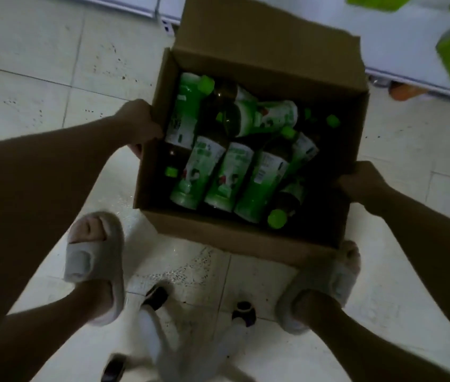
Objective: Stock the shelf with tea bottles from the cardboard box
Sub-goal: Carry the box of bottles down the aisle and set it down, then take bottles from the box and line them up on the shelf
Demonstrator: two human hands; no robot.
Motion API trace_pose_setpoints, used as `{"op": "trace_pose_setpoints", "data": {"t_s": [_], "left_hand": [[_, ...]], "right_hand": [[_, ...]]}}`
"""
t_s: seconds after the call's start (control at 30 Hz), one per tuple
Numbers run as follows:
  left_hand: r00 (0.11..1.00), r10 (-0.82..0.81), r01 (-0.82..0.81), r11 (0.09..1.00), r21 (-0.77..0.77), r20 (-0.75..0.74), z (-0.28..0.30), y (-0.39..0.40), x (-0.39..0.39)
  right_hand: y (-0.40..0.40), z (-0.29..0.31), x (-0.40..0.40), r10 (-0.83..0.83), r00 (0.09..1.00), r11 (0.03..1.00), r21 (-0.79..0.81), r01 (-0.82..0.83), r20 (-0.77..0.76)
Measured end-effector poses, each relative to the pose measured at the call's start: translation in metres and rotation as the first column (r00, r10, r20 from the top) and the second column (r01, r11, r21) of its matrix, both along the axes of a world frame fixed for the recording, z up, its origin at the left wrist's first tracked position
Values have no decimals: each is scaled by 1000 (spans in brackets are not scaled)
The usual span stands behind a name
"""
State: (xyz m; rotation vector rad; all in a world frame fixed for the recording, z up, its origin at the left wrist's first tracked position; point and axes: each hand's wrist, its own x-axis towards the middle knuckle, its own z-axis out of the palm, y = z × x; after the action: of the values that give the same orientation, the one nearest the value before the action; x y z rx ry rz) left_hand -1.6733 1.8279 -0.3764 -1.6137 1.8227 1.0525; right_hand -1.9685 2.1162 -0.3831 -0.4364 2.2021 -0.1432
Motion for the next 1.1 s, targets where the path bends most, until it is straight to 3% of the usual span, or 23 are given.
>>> {"op": "trace_pose_setpoints", "data": {"t_s": [0.1, 0.17, 0.3, 0.47, 0.6, 0.7, 0.87, 1.1], "left_hand": [[999, -40, 37, 997, -73, -30, 3, 14, 4], [995, -104, 101, 974, -204, -5, 16, 39, 13], [976, -13, -42, 969, -245, -217, 47, 104, 35], [964, -88, 29, 973, -230, -252, 111, 170, 87], [924, -144, 17, 940, -340, -353, 146, 182, 101], [885, -174, 26, 945, -326, -432, 169, 205, 113], [893, -260, 89, 902, -423, -368, 200, 226, 121], [886, -311, 101, 854, -510, -344, 210, 243, 115]], "right_hand": [[0, 8, 13, 125, 992, 980, 150, -128, 30], [-3, 27, 30, 246, 968, 952, 200, -233, -41], [-3, 67, 84, 276, 925, 959, 134, -248, -262], [23, 126, 159, 450, 888, 893, 50, -447, -91], [21, 174, 178, 380, 898, 900, -132, -415, -223], [41, 195, 197, 431, 875, 880, -112, -461, -221], [69, 233, 209, 382, 893, 893, -154, -423, -237], [91, 234, 208, 362, 899, 871, -254, -421, -248]]}}
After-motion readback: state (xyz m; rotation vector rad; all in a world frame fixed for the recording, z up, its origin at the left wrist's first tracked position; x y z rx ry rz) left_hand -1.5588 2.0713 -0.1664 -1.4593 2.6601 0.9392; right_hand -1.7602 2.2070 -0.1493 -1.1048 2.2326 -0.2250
